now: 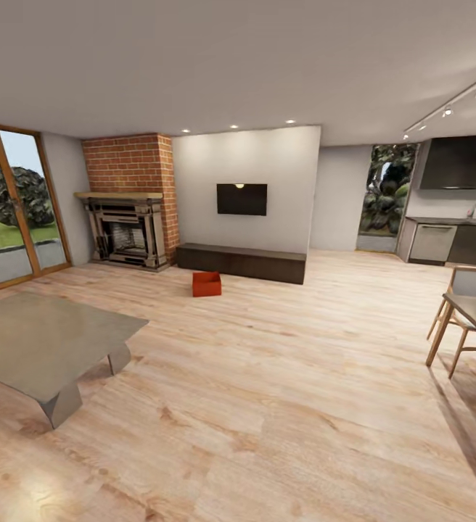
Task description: Move the two storage containers from the living room to the garage. In the garage, place one container on the floor and stack the other container on top of it (either order is fine).
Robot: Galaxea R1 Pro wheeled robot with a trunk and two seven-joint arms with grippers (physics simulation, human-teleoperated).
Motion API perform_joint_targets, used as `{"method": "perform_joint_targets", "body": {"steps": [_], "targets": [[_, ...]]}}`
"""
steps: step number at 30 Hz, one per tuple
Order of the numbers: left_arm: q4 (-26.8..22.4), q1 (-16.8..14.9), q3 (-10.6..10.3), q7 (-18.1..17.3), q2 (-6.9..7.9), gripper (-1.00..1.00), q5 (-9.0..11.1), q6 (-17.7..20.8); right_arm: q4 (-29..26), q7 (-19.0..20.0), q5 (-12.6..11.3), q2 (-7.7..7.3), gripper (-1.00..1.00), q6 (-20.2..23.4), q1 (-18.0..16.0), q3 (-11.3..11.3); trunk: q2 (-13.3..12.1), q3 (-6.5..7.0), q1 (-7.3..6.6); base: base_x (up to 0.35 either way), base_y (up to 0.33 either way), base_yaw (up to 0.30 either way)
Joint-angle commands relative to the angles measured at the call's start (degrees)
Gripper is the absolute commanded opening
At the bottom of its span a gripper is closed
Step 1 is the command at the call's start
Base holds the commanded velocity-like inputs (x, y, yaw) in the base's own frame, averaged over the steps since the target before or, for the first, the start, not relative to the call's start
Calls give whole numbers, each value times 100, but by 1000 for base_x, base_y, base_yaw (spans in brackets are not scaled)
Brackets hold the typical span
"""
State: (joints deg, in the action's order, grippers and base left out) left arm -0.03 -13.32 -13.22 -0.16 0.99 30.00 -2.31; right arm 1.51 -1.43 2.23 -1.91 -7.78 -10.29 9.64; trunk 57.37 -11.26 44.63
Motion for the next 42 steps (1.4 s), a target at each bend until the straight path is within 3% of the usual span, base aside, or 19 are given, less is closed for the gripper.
{"method": "perform_joint_targets", "body": {"steps": [1,25,42], "targets": [[3,-4,-49,-2,-1,100,50,-15,16,-15,23,2,100,-27,-8,23,4,-8,4,322,0,0],[3,-4,-49,-2,1,100,50,-15,16,-6,17,24,100,-31,-8,3,4,-8,4,322,0,2],[3,-4,-49,-2,3,100,50,-6,16,-6,28,2,100,-31,-8,10,4,-8,4,322,0,82]]}}
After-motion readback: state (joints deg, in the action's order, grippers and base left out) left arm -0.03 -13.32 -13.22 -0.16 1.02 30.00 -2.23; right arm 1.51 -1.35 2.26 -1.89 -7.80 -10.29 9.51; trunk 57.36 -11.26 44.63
